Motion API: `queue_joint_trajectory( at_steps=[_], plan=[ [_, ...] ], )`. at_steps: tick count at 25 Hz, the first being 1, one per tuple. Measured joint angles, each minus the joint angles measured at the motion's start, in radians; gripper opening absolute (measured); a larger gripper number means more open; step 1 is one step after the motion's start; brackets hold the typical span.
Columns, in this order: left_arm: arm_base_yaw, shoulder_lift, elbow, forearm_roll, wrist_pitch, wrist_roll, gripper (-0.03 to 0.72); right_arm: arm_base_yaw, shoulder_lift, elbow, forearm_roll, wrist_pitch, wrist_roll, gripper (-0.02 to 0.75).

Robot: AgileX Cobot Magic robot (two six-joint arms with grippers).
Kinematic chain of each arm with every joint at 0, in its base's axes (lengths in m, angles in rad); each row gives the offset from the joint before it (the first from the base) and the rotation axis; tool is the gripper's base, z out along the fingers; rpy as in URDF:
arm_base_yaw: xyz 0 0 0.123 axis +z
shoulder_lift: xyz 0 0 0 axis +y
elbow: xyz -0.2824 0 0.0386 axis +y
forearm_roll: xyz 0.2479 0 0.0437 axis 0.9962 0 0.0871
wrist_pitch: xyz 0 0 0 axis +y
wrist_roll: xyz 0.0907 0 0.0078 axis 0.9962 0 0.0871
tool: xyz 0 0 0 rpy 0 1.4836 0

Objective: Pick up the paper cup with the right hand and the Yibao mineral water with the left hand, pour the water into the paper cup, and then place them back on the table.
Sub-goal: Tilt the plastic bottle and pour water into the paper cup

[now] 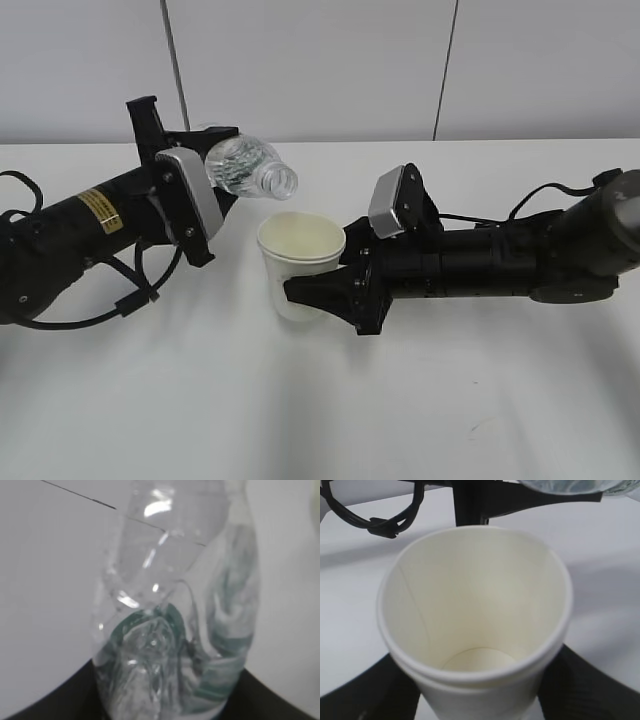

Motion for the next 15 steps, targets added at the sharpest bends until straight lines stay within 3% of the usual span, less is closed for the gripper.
queue_joint_trajectory(
  at_steps=[15],
  plan=[
    [0.000,0.000,0.000,0.000,0.000,0.189,0.352,0.000,0.000,-0.044,-0.158,0.005,0.085,0.498]
  ],
)
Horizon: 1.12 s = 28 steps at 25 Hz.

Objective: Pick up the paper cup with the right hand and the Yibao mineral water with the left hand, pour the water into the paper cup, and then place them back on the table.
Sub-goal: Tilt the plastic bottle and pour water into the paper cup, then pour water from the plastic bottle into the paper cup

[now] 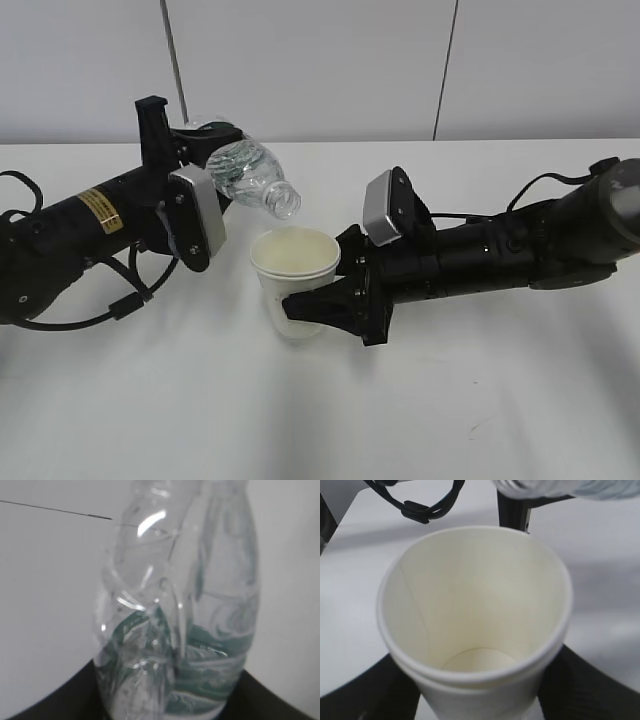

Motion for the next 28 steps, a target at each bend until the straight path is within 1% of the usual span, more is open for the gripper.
queue_joint_trajectory(
  at_steps=[6,13,28],
  plan=[
    [0.000,0.000,0.000,0.000,0.000,0.045,0.349,0.000,0.000,-0.003,-0.009,0.082,0.006,0.498],
    [0.000,0.000,0.000,0.000,0.000,0.113,0.341,0.000,0.000,-0.007,-0.021,0.095,0.010,0.498],
    [0.000,0.000,-0.003,0.000,-0.001,0.119,0.336,0.000,0.000,-0.009,-0.117,0.078,0.012,0.498]
  ],
)
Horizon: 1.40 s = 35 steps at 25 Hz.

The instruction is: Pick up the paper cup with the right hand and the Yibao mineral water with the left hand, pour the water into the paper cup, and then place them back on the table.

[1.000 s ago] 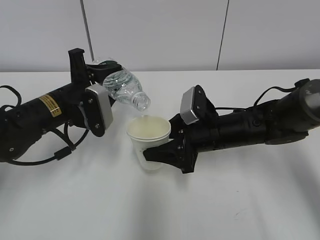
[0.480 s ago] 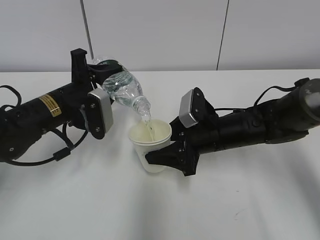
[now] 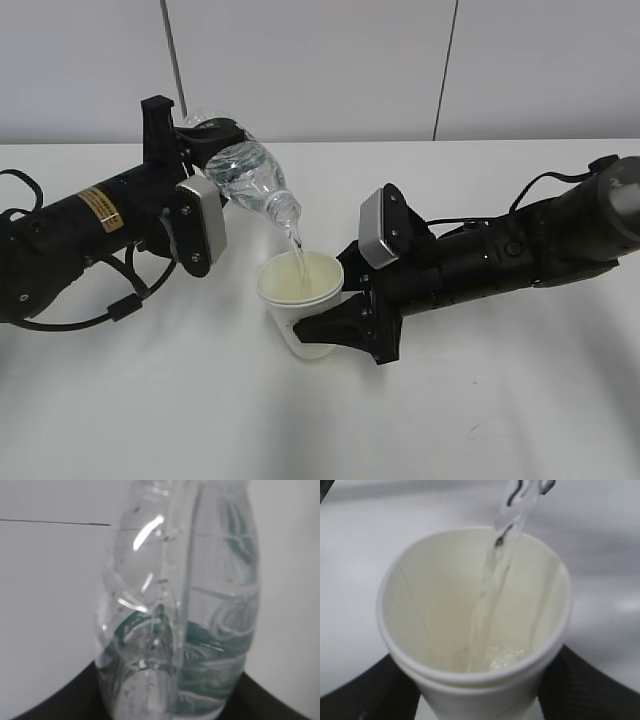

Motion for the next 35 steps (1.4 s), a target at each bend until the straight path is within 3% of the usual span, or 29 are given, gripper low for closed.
queue_joint_trajectory(
  at_steps=[35],
  plan=[
    [0.000,0.000,-0.002,0.004,-0.007,0.090,0.335,0.000,0.000,-0.012,-0.039,0.008,0.036,0.498]
  ],
)
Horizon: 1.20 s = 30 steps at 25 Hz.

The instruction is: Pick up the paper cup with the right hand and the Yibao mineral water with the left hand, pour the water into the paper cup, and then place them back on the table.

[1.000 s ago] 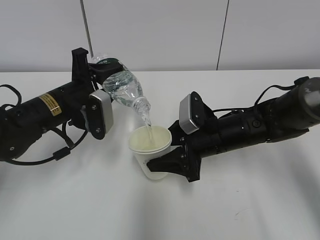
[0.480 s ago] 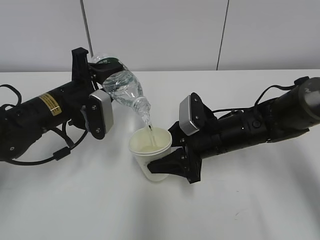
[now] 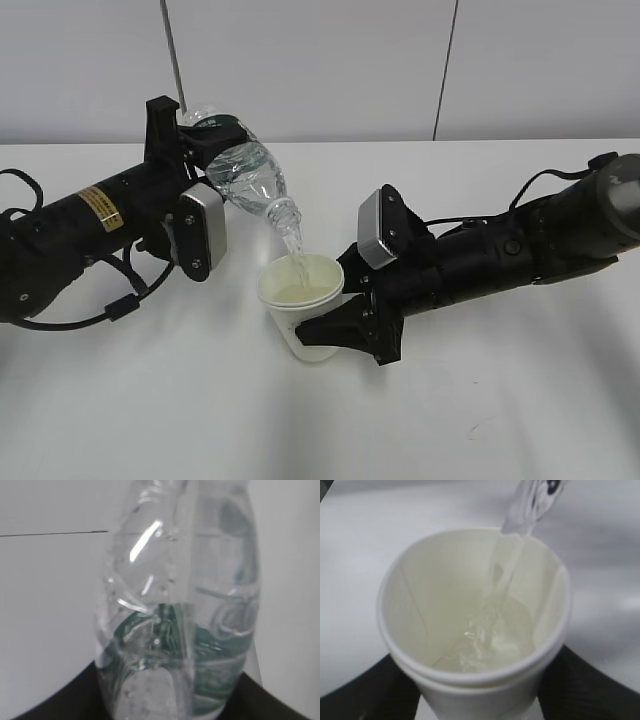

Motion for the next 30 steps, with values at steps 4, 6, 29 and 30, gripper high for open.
queue_joint_trajectory(
  at_steps=[4,6,29,30],
  plan=[
    [0.000,0.000,0.000,0.001,0.000,0.000,0.333,0.000,0.000,0.000,0.000,0.006,0.001,0.498],
    [0.000,0.000,0.000,0.002,0.000,0.000,0.333,0.000,0.000,0.000,0.000,0.008,0.001,0.498],
    [0.000,0.000,0.000,-0.062,-0.007,-1.030,0.332,0.000,0.000,0.000,0.053,0.013,-0.093,0.497],
    [0.000,0.000,0.000,-0.062,-0.007,-1.098,0.332,0.000,0.000,0.000,0.060,0.013,-0.096,0.497]
  ],
)
